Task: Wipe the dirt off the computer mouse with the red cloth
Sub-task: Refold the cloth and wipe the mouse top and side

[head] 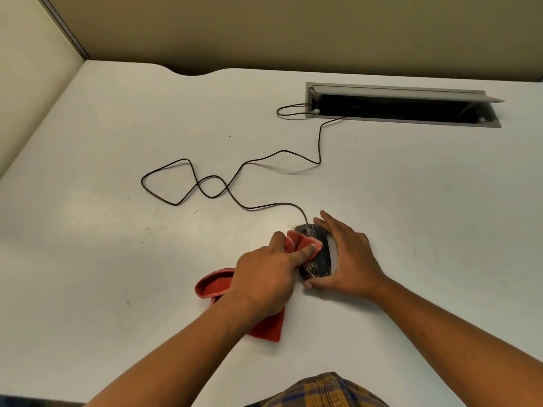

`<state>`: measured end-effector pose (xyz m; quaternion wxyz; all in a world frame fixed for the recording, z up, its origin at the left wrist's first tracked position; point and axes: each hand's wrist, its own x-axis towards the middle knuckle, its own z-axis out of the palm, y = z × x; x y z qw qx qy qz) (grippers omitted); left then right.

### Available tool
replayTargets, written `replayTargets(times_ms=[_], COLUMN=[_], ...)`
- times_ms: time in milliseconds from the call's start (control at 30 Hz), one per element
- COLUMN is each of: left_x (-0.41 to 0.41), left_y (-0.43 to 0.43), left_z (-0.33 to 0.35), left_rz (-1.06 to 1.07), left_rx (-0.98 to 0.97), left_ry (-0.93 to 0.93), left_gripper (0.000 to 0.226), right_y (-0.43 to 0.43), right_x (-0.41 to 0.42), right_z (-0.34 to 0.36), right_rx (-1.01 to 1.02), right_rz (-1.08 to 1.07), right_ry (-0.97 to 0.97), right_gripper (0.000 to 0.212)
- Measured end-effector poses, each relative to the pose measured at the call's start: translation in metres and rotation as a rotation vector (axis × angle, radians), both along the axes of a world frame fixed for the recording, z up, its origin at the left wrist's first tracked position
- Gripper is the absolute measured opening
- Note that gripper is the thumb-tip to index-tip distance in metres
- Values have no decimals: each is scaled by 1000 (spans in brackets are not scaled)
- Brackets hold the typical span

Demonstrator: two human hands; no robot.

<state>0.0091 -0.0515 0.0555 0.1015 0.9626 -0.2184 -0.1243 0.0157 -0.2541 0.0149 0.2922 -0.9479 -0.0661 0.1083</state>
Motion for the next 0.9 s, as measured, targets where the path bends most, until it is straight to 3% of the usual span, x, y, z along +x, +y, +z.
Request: replayTargets(times_ms=[200, 400, 600, 900], left_x=[5, -15, 1, 35], left_y=[7, 2, -2, -14], left_z=[-5, 0, -2, -6], left_rz=[134, 15, 141, 105], left_rx=[69, 33, 41, 77], left_ry=[14, -30, -20, 47], left_gripper=[51, 49, 51, 53], right_y=[0, 0, 0, 1], right_x=[0, 0, 0, 0], right_z=[0, 1, 2, -1], right_rx=[0, -2, -3, -5], right_rz=[-5, 7, 2, 4], right_ry=[-7, -12, -12, -21], right_gripper=[139, 139, 139, 139])
